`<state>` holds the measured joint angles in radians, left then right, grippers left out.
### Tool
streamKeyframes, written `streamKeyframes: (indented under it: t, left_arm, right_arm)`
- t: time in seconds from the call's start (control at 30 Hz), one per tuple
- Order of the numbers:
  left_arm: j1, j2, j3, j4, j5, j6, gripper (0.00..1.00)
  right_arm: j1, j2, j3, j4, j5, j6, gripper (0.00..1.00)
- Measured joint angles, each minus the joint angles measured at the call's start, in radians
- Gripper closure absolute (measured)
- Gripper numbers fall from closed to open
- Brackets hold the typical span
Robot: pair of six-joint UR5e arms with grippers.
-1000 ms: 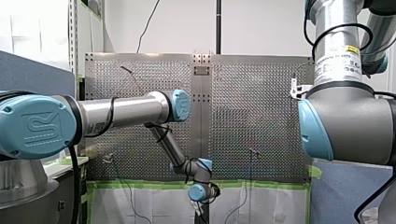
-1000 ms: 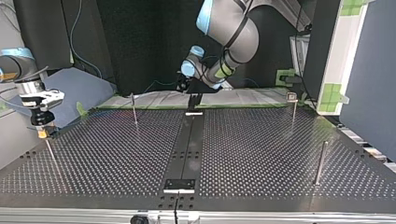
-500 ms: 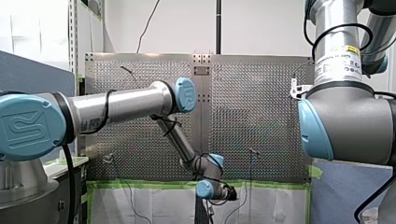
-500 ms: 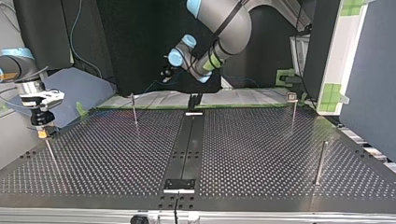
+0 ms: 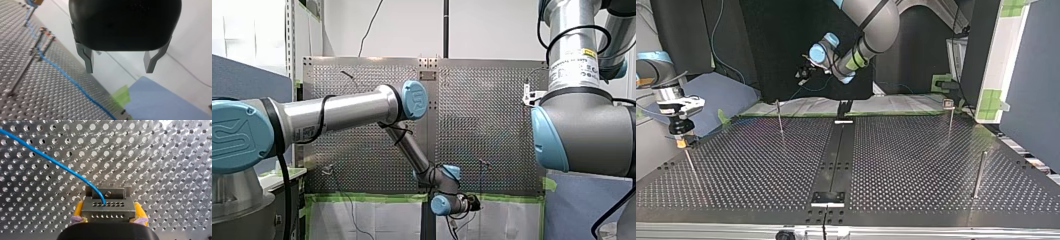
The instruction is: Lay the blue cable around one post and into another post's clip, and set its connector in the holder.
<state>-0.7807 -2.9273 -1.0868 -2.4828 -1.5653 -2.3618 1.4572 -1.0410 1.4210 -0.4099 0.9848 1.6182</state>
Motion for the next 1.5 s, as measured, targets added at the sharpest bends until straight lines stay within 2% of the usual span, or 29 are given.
streamKeyframes:
  t: [0.33, 0.7, 1.0, 1.3, 1.5]
  left_arm:
    - [-0.008, 0.0, -0.025, 0.091, -0.09, -0.091, 0.0]
    - [-0.047, -0.007, 0.035, 0.182, -0.186, -0.187, 0.0]
    - [-0.044, -0.013, 0.031, 0.18, -0.262, -0.263, 0.0]
    - [-0.047, -0.074, 0.084, 0.143, -0.335, -0.336, 0.0]
    - [-0.043, -0.111, 0.069, 0.145, -0.371, -0.388, 0.0]
  right_arm:
    - [0.0, 0.0, 0.0, 0.0, 0.0, 0.0, 1.0]
    - [0.0, 0.0, 0.0, 0.0, 0.0, 0.0, 1.0]
    - [0.0, 0.0, 0.0, 0.0, 0.0, 0.0, 1.0]
    - [0.0, 0.0, 0.0, 0.0, 0.0, 0.0, 1.0]
    - [0.0, 0.0, 0.0, 0.0, 0.0, 0.0, 1.0]
